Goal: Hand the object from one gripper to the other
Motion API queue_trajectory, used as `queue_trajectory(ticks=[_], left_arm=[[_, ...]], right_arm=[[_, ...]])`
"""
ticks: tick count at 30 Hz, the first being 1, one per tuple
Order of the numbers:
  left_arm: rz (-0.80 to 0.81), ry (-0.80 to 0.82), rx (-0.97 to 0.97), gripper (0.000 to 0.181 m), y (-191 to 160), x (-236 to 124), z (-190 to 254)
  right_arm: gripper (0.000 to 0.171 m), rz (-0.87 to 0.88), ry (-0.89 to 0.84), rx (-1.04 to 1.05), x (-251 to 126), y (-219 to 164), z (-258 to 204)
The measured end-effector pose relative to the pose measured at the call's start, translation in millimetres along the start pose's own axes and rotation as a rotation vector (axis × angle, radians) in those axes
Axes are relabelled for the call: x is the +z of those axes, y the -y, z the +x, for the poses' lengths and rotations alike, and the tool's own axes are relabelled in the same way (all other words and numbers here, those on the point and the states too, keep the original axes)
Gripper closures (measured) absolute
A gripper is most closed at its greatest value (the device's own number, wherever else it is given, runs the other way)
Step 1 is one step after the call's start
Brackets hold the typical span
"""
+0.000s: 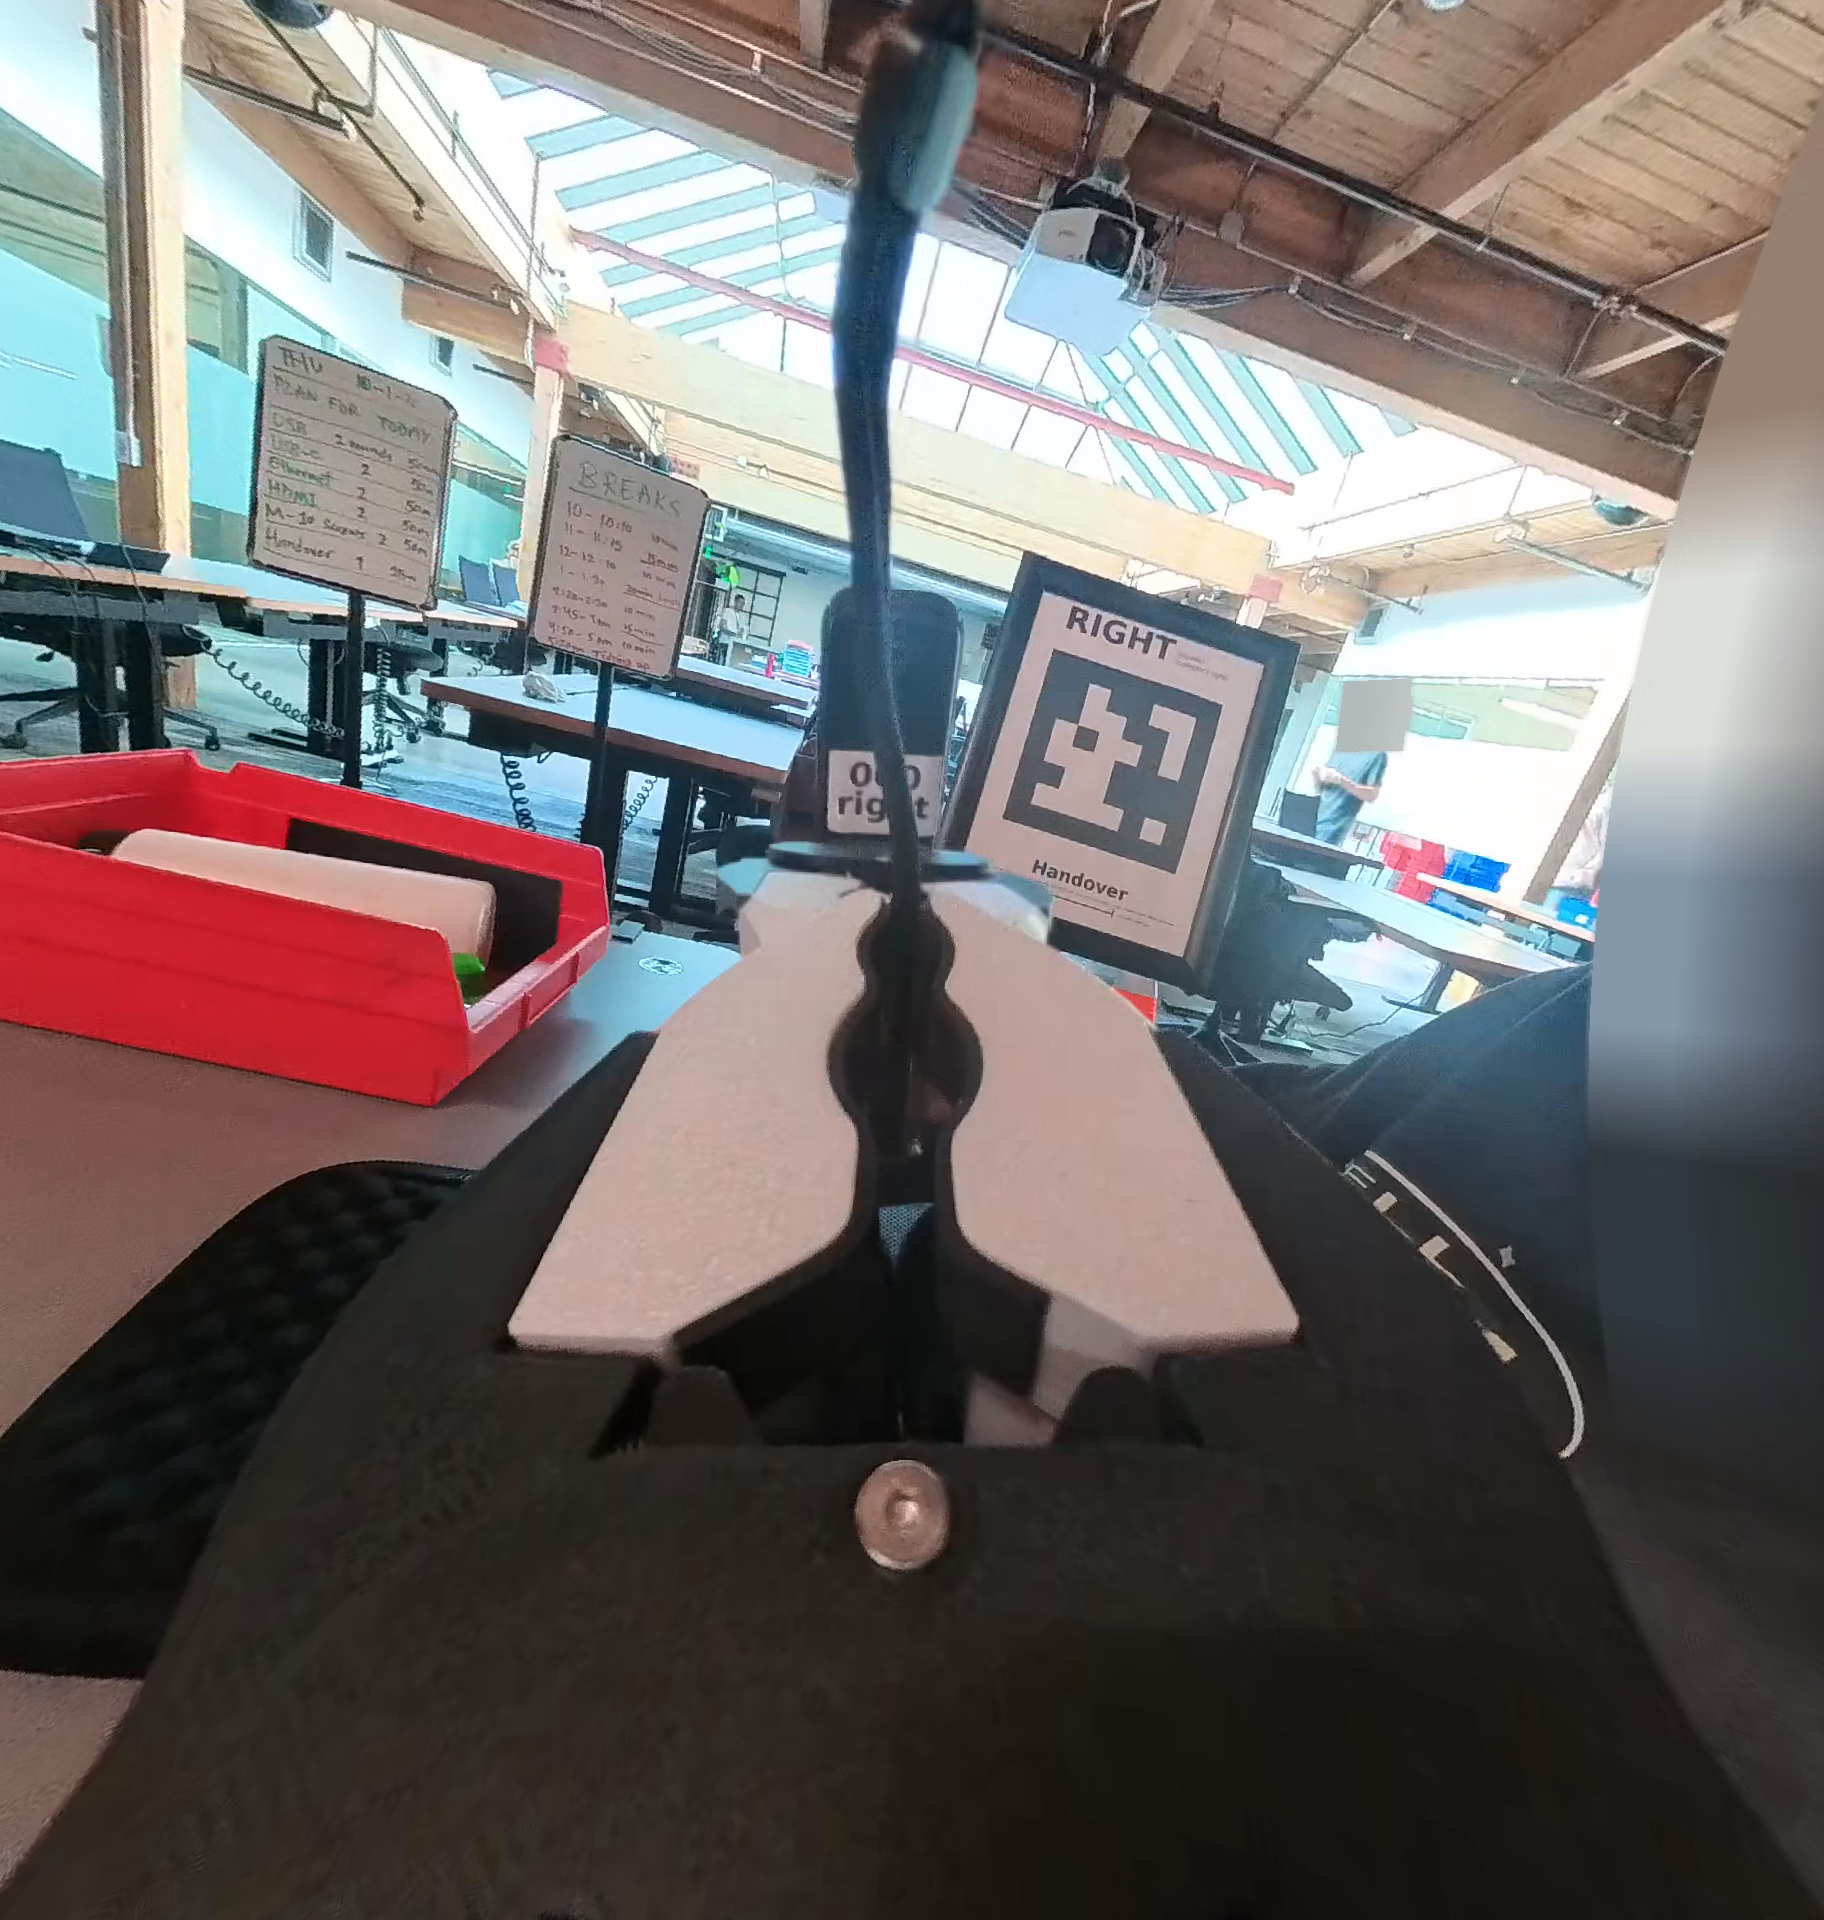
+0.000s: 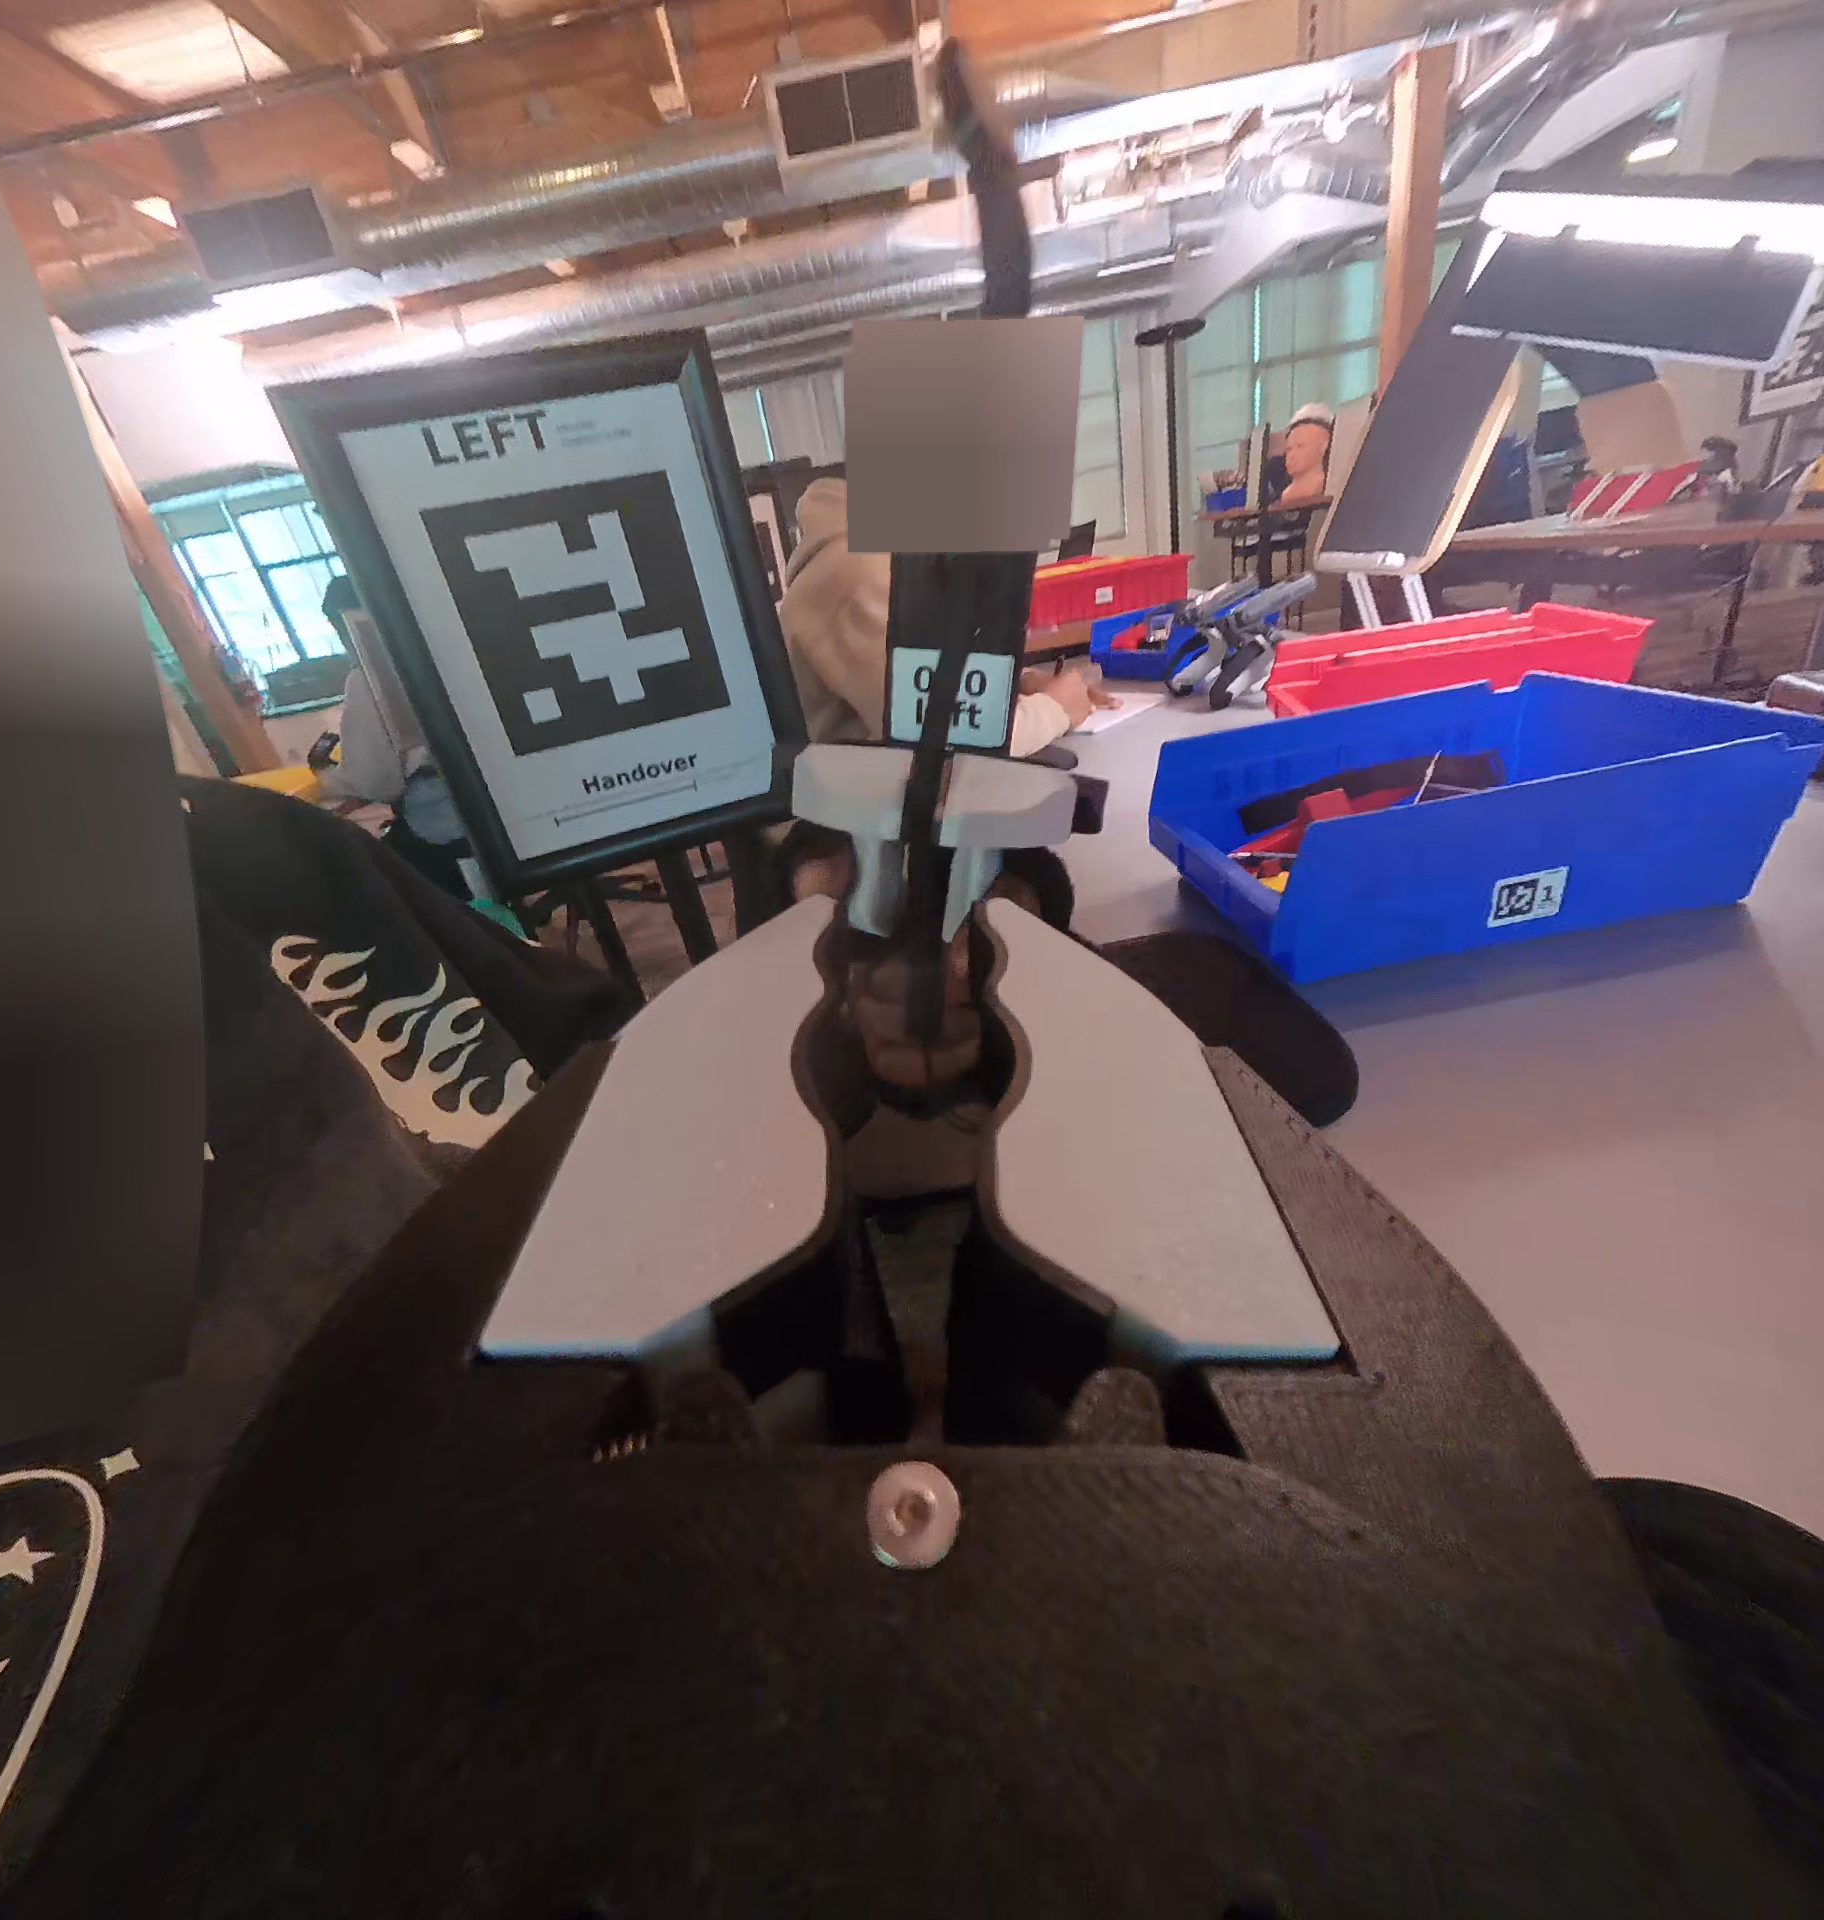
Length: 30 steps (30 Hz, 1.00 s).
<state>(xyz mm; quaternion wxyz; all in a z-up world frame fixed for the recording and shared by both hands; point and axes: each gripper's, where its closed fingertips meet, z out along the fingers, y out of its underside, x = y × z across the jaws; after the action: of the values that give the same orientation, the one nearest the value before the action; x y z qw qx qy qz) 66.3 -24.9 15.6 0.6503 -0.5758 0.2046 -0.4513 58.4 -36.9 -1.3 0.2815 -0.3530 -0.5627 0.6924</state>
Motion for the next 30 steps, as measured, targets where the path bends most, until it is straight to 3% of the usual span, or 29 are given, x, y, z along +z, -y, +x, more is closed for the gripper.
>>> queue_trajectory(ticks=[2,5,10,17,19,30], left_arm=[[-0.002,-0.002,0.002,0.177,-1,1,1],[-0.004,-0.011,0.0,0.177,-2,3,3],[-0.03,0.003,0.011,0.16,-4,1,0],[-0.102,0.003,0.015,0.164,-18,7,0],[-0.087,-0.004,0.02,0.173,-17,8,1],[0.094,-0.026,-0.001,0.173,12,-2,2]], right_arm=[[0.149,-0.016,-0.005,-0.009,5,-4,0],[0.166,-0.012,0.003,-0.021,7,-6,-2],[0.167,0.055,-0.002,-0.016,-1,8,0],[0.167,0.106,-0.018,-0.031,-9,18,1],[0.166,0.092,-0.011,-0.035,-7,16,-1],[0.154,0.112,-0.031,-0.052,-6,18,0]])
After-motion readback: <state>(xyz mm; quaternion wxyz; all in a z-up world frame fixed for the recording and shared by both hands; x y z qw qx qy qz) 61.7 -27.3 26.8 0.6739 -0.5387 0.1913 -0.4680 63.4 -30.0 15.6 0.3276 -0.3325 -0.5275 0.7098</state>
